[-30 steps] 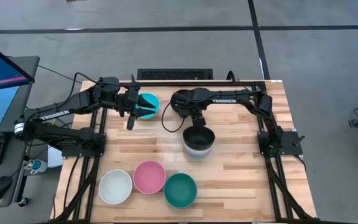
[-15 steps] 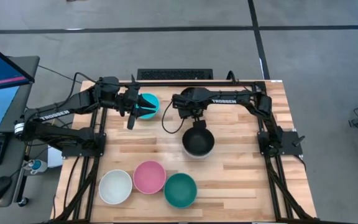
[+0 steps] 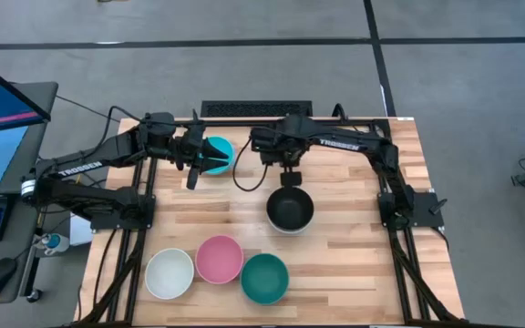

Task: Nest bowls inside each other
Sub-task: Stack the top black bowl on top of the bottom black bowl, then stack the light blue bowl on top of the black bowl

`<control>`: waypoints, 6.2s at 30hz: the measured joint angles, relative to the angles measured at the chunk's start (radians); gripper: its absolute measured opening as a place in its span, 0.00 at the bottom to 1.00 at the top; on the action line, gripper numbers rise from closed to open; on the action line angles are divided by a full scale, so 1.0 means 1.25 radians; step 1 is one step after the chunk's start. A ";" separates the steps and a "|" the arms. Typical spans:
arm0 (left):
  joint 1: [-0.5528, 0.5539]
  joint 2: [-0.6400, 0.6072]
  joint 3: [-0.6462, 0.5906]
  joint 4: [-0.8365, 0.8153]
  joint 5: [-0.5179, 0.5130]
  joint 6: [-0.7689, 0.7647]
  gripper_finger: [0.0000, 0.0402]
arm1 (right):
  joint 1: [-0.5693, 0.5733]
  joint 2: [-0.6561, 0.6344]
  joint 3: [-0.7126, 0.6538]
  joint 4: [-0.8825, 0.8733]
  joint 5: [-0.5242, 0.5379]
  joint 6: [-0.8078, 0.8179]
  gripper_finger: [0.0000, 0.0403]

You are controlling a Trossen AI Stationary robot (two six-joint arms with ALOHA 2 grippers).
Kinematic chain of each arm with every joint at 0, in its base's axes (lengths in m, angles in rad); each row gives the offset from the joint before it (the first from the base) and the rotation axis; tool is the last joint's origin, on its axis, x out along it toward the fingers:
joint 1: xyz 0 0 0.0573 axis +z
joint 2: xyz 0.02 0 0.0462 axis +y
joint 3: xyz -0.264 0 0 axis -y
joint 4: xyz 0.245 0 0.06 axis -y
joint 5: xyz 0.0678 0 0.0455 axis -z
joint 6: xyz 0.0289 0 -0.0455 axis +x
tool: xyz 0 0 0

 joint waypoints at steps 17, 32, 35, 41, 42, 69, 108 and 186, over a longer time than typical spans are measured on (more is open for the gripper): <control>-0.070 -0.049 0.061 -0.016 -0.043 -0.008 0.21 | 0.267 -0.077 -0.057 0.017 -0.153 0.209 0.03; -0.072 -0.068 0.066 -0.076 -0.043 -0.018 0.21 | 0.290 -0.070 -0.186 0.132 -0.115 0.333 0.31; -0.072 -0.067 0.066 -0.076 -0.044 -0.017 0.21 | 0.289 -0.070 -0.186 0.139 -0.115 0.334 0.41; -0.065 -0.045 0.064 -0.161 -0.120 0.014 0.21 | 0.289 -0.070 -0.171 0.124 -0.118 0.394 0.55; -0.060 -0.041 0.060 -0.168 -0.117 0.013 0.21 | 0.289 -0.070 -0.159 0.120 -0.117 0.415 0.56; 0.168 0.363 0.025 -0.291 -0.036 -0.040 0.21 | 0.135 -0.121 0.139 0.369 0.156 0.367 0.50; 0.131 0.442 0.026 -0.264 -0.224 -0.137 0.00 | 0.146 -0.120 0.139 0.356 0.133 0.331 0.48; -0.317 0.803 0.761 -0.370 -0.261 -0.334 0.10 | 0.596 -1.096 -1.091 0.704 0.369 0.914 0.44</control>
